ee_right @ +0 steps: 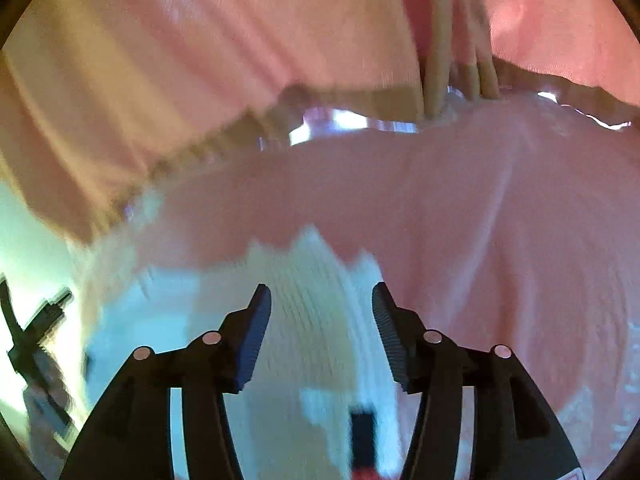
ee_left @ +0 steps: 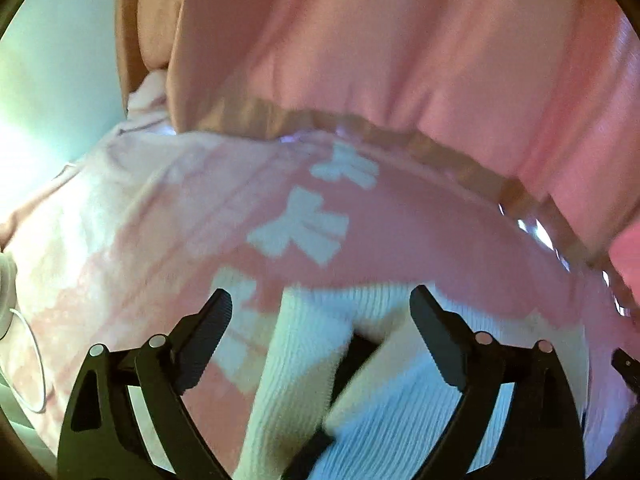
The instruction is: Fold small clothes
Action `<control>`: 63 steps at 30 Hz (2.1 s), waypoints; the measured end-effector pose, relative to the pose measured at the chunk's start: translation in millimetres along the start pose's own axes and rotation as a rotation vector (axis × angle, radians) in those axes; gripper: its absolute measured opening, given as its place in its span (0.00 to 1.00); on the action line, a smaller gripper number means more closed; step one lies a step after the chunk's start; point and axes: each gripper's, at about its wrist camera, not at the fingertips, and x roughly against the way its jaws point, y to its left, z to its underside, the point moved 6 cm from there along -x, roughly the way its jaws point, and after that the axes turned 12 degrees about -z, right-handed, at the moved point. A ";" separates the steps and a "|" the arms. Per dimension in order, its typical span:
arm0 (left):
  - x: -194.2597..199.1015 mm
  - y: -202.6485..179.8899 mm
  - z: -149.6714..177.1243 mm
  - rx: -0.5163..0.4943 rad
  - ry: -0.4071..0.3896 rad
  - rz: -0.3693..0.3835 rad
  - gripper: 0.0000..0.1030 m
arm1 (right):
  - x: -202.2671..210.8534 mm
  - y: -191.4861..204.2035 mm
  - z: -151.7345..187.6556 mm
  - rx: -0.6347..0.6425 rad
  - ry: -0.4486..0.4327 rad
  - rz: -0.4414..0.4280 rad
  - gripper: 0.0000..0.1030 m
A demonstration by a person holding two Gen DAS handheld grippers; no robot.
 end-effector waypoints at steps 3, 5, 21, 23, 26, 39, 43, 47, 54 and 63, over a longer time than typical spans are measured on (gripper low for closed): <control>-10.8 -0.5 23.7 -0.075 0.067 0.007 0.86 | -9.8 -2.9 35.0 0.056 0.103 0.042 0.51; -18.4 -4.5 33.3 -0.073 0.097 0.032 0.86 | -16.7 -4.9 47.1 0.089 0.139 0.045 0.51; -42.0 -73.0 54.1 -0.401 0.105 -0.022 0.62 | -51.6 -14.4 22.4 0.049 0.131 0.067 0.49; -53.5 -55.7 38.8 -0.256 0.150 -0.005 0.52 | -52.2 -11.7 19.1 0.038 0.121 0.062 0.49; -60.4 -23.7 9.4 -0.060 0.134 -0.068 0.52 | -53.1 -5.4 13.3 0.051 0.109 0.062 0.49; -15.6 -9.1 54.5 -0.148 0.187 0.025 0.78 | -23.9 12.3 51.6 0.154 0.166 0.116 0.49; 1.9 5.5 80.5 -0.198 0.146 0.005 0.78 | 13.3 21.2 84.5 0.155 0.115 0.077 0.49; 10.2 20.9 120.3 -0.188 0.217 0.054 0.78 | 23.9 15.1 135.6 0.059 0.132 0.062 0.50; 6.0 20.2 148.8 -0.184 0.304 0.102 0.37 | 19.2 15.9 164.2 0.051 0.150 0.080 0.10; 29.4 46.2 163.5 -0.199 0.325 0.035 0.19 | 69.2 10.9 165.0 0.058 0.107 0.117 0.08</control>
